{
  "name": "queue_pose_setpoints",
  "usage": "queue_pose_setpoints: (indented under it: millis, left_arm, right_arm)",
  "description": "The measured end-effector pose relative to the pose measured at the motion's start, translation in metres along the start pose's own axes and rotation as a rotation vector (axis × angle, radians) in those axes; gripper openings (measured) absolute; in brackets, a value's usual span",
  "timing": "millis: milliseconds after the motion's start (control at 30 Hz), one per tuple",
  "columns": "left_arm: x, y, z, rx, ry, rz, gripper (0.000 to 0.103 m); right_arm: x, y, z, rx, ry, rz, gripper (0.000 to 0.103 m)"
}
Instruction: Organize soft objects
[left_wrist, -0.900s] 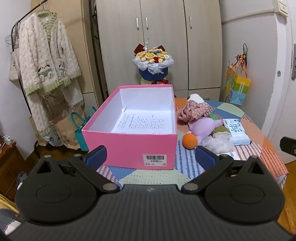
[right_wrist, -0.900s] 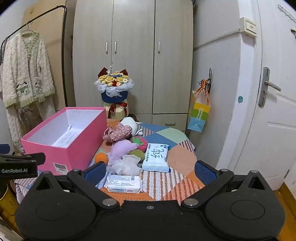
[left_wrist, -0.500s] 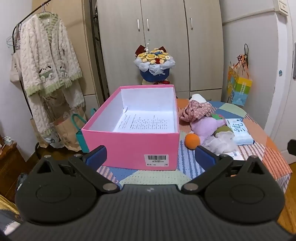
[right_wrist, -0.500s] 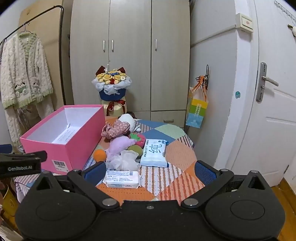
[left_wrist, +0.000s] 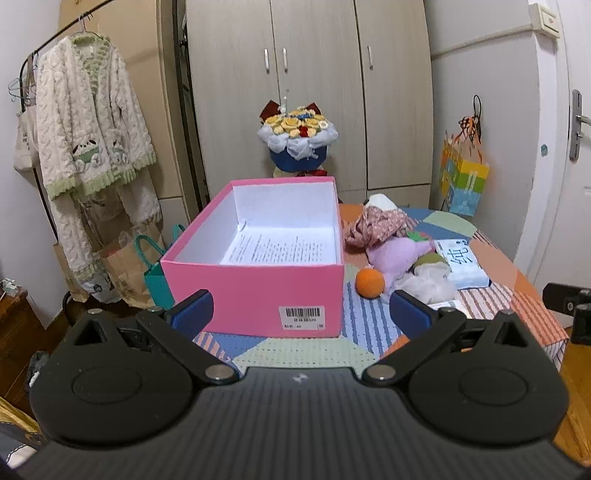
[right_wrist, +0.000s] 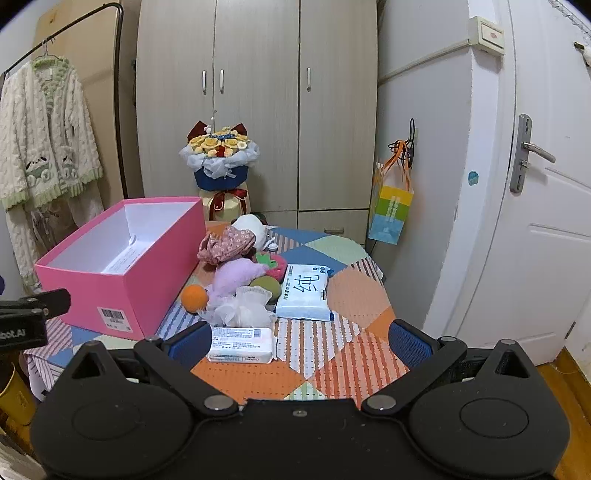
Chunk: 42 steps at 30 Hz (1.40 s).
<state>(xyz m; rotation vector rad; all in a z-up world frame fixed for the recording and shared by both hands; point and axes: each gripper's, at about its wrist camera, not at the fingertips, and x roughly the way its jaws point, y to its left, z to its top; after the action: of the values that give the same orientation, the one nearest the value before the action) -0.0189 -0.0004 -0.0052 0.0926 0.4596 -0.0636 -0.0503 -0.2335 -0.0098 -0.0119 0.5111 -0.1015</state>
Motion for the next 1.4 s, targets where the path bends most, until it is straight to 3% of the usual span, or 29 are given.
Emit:
queue_pose_setpoints:
  millis: [400, 1400]
  left_arm:
    - [0.013, -0.004, -0.01, -0.012, 0.046, -0.031, 0.103]
    - [0.009, -0.005, -0.015, -0.044, 0.067, -0.094, 0.103]
  right_arm:
    - [0.0, 0.004, -0.005, -0.029, 0.015, -0.002, 0.103]
    - [0.0, -0.002, -0.015, 0.0, 0.019, 0.001, 0.103]
